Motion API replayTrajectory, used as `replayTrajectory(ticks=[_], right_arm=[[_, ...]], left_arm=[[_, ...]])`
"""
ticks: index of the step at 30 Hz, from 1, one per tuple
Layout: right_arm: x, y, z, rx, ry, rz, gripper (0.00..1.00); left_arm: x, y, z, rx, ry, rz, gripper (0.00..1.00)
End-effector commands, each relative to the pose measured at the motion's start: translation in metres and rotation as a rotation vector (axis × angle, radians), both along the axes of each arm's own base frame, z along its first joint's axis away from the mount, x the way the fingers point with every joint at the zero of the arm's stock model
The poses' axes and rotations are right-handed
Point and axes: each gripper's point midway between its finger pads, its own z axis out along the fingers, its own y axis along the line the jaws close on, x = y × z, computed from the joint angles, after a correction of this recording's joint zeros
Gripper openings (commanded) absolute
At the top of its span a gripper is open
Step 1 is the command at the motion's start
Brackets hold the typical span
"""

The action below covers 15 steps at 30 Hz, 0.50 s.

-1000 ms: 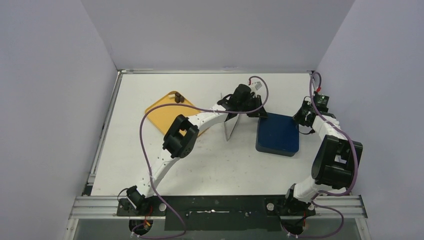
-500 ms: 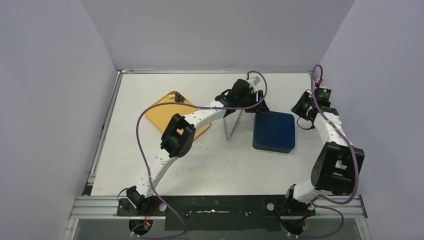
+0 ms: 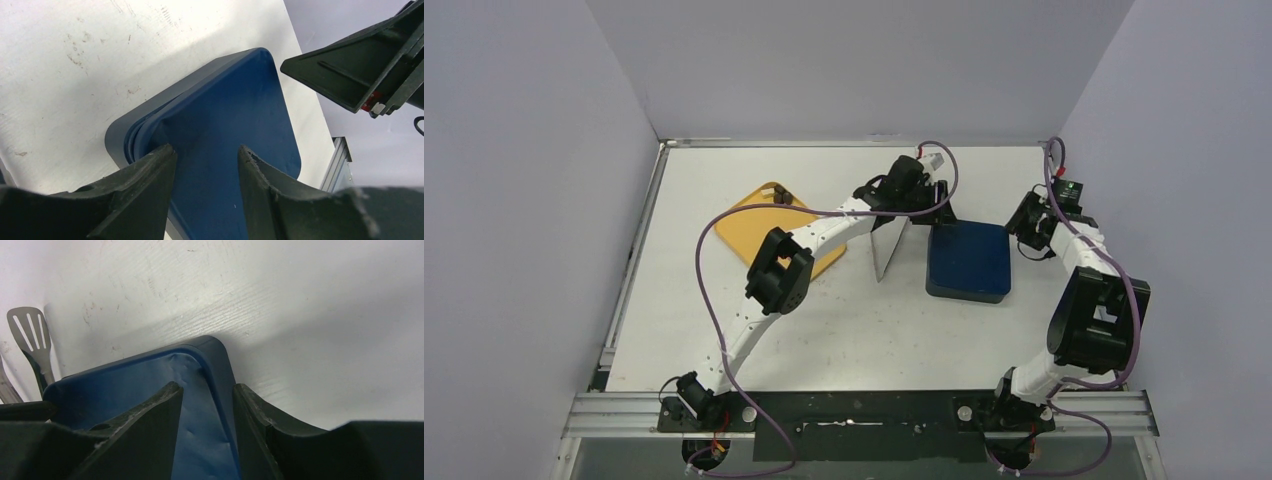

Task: Pack the chocolate
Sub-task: Close the box lid on the packing box.

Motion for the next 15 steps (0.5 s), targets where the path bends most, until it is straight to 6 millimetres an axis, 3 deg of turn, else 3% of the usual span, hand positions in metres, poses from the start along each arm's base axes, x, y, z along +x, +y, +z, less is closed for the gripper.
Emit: replayTrajectory(ticks=[1,4,8,11,15], right_arm=[[0.006,-0.009,0.027,-0.032,-0.041,-0.05,0.46],[-0.005,-0.015,0.048,-0.023,-0.02,-0.16,0.62],[-0.026,-0.009,0.074,0.044,-0.049,-0.274,0.68],[-0.047,0.0,0.077,0.115,-0.06,-0.387,0.71],[-0.074,0.012,0.067,0.201,-0.019,-0.502,0.75]], left_arm=[[-0.018,0.01,-0.008,0.056,0.077,-0.005,0.45],[-0.022,0.007,0.032,0.007,0.042,-0.022,0.44],[-0.011,0.01,0.074,-0.029,-0.058,-0.018,0.55],[0.005,0.014,0.077,-0.019,-0.134,-0.012,0.63],[0.018,0.016,0.052,0.022,-0.185,-0.036,0.65]])
